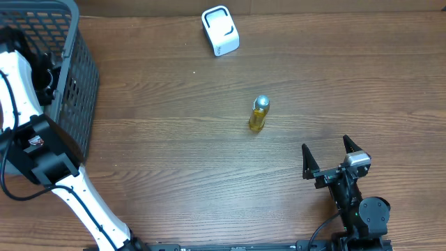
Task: Scan the item barcode
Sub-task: 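Grasp the green-capped tub with the left gripper inside the basket, then lift the green-capped tub and carry it toward the scanner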
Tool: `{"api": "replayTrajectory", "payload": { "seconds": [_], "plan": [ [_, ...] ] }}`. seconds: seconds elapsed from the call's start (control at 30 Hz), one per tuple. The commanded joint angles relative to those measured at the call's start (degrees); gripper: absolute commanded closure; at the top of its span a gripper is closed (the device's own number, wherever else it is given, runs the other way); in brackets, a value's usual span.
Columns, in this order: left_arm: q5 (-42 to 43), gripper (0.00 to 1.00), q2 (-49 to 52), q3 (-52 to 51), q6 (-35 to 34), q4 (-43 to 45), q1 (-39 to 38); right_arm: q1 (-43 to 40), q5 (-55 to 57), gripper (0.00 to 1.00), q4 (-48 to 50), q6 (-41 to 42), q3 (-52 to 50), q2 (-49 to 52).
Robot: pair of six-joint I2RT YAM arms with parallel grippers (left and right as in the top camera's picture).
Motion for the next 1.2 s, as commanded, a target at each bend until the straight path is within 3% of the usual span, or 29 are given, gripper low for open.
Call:
{"api": "replayTrajectory", "payload": {
  "seconds": [0.0, 0.3, 0.57, 0.77, 1.0, 1.17],
  "plan": [
    [-5.95, 0.73, -6.47, 9.46, -6.58, -2.14, 0.00, -0.33, 0.28, 0.00, 0.20, -0.39, -0.61, -0.46],
    [-5.42, 0.76, -18.29, 17.18, -14.49, -3.26, -0.92, -0.33, 0.28, 0.00, 0.20, -0.39, -0.61, -0.46],
    [1.44, 0.75, -30.47, 17.18, -14.71, -4.42, -4.39, -0.33, 0.28, 0.00, 0.20, -0.39, -0.61, -0.46],
    [1.40, 0.74, -34.95, 17.18, -14.71, -9.11, -12.11, -0.33, 0.28, 0.00, 0.20, -0.39, -0.61, -0.46],
    [1.40, 0.72, -33.07, 16.81, -14.71, -16.92, -23.28, -0.33, 0.28, 0.00, 0.20, -0.39, -0.61, -0.46],
    [0.79, 0.67, -31.65, 13.00, -16.85, -16.81, -31.93, -0.33, 0.28, 0.00, 0.20, -0.39, -0.61, -0.46]
  ]
}}
